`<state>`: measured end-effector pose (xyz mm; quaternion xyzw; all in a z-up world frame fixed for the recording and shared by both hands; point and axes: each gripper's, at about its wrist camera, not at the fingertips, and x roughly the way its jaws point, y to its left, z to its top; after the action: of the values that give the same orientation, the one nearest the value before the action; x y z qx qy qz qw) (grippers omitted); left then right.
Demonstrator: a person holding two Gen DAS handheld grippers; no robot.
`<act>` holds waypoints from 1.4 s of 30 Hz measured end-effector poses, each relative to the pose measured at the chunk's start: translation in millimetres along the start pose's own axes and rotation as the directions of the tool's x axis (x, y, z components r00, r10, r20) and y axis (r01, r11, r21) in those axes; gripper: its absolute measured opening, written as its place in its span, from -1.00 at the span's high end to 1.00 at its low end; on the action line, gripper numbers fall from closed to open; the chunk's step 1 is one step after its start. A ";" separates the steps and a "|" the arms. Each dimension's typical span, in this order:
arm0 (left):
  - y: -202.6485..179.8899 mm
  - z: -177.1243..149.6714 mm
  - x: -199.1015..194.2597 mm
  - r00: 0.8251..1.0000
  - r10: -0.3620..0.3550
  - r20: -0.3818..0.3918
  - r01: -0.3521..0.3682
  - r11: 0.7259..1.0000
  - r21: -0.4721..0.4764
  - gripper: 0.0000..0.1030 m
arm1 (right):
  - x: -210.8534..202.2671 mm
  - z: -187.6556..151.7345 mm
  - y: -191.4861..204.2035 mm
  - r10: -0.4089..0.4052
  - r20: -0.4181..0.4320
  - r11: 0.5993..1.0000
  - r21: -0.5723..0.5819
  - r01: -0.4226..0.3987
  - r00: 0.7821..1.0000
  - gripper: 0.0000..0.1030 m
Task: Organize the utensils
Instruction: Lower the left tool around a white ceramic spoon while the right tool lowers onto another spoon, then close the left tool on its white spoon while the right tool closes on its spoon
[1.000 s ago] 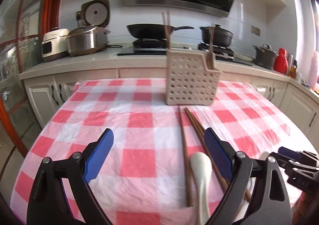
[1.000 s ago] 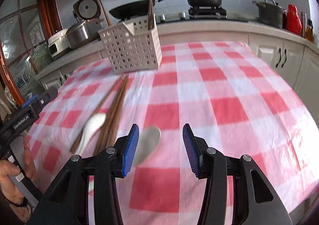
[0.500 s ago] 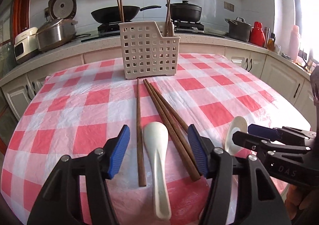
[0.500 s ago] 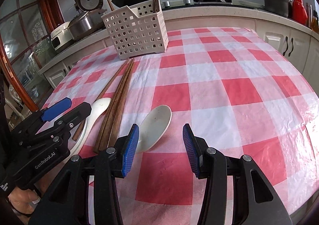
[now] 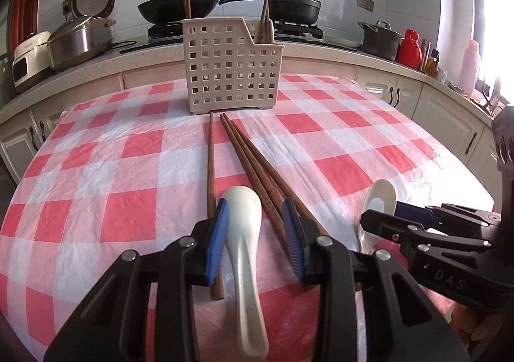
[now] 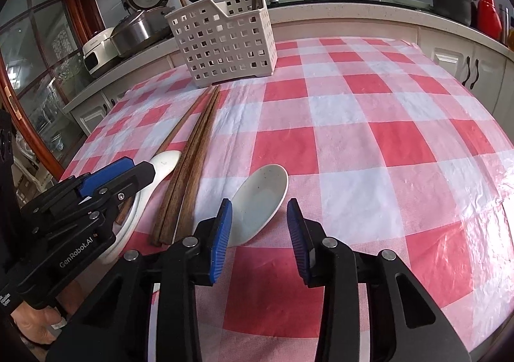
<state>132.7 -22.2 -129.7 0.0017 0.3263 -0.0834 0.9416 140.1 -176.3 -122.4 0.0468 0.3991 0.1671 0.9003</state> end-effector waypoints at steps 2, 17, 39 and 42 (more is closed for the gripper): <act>-2.4 -0.2 2.9 1.000 0.007 -0.010 -0.007 1.000 0.010 0.35 | 0.7 -0.4 1.8 -0.001 -0.002 1.000 -0.012 0.001 1.000 0.60; 6.4 8.2 24.6 0.995 0.023 -0.100 -0.026 0.999 -0.031 0.43 | -8.1 1.2 -6.5 0.006 0.039 1.000 -0.005 -0.005 0.999 0.72; 3.4 18.8 45.3 0.984 0.002 -0.177 -0.005 1.000 -0.012 0.37 | -11.1 -0.4 -13.3 0.032 0.051 0.999 0.003 -0.033 0.998 0.74; 3.6 17.7 41.0 0.986 -0.014 -0.166 0.010 1.000 -0.024 0.37 | -14.5 0.3 -13.1 0.031 0.062 1.000 -0.001 -0.031 0.998 0.76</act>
<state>175.9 -26.1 -141.1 -0.0042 0.4048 -0.0847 0.9105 134.7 -193.5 -114.8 0.0582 0.3703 0.1795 0.9095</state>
